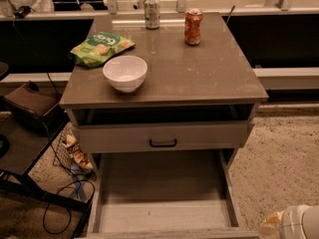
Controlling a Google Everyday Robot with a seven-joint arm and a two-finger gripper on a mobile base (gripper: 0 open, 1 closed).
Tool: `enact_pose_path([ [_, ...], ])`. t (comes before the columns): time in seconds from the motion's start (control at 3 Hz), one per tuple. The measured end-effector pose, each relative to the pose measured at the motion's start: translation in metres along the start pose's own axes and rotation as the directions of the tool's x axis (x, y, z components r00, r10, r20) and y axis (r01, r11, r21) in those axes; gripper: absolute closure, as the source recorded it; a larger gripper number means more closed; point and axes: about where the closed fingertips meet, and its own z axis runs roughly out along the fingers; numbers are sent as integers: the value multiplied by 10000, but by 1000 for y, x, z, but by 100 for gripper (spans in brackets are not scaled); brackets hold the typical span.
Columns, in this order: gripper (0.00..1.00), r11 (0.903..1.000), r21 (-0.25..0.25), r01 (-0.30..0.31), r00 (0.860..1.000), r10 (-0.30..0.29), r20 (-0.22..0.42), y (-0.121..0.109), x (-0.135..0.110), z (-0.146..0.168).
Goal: Close middle drawer
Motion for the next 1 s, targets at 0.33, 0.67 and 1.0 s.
enact_pose_path([
  [0.33, 88, 10000, -18, 10, 10000, -10, -8, 1, 0, 1],
  [0.67, 100, 10000, -22, -40, 9999, 40, -138, 2, -1, 8],
  [1.0, 100, 9992, -349, -181, 9996, 188, 213, 18, 5, 50],
])
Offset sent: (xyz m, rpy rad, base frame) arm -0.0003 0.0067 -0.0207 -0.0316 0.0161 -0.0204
